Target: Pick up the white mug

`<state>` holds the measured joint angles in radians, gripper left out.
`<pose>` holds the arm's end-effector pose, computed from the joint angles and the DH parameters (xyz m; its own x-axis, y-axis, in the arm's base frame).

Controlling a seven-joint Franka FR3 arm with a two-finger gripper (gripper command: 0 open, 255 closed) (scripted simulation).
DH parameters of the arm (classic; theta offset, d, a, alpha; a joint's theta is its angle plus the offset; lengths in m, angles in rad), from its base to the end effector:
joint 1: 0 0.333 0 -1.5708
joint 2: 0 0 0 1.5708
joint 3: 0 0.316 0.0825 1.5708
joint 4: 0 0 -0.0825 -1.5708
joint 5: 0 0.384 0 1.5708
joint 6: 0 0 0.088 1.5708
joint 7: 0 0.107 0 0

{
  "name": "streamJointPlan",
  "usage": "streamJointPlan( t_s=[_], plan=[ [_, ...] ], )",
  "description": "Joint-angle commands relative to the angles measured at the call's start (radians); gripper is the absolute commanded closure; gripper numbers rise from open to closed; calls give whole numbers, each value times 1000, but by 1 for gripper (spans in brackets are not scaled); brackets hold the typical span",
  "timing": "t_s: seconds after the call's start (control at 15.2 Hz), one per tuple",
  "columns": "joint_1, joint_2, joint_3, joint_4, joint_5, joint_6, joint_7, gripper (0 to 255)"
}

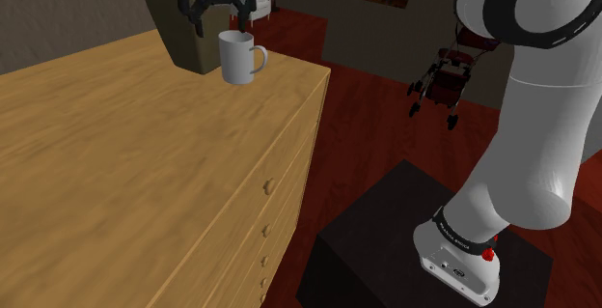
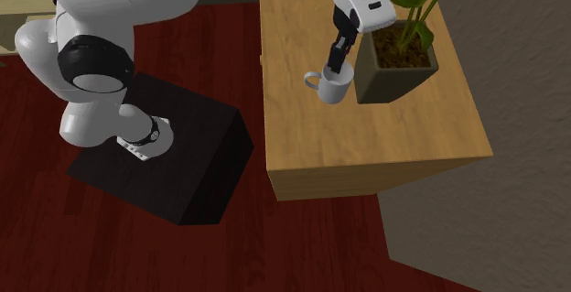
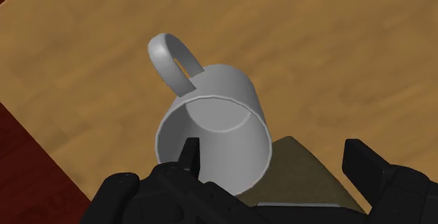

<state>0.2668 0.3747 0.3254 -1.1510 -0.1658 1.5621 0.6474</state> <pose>0.5815 0.3146 0.6023 0.9938 -0.0849 0.0721 -0.0856 -0.9963 0.0059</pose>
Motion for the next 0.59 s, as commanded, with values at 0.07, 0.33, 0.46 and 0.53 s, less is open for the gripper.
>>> streamJointPlan(
  t_s=[0.07,0.33,0.46,0.53],
  plan=[
    [-11,-13,-3,-76,4,55,4,0],
    [-14,-17,-3,-102,5,77,5,255],
    [-16,-25,-2,-116,7,83,5,255],
    [-16,-22,-3,-111,7,82,4,255]
  ],
)
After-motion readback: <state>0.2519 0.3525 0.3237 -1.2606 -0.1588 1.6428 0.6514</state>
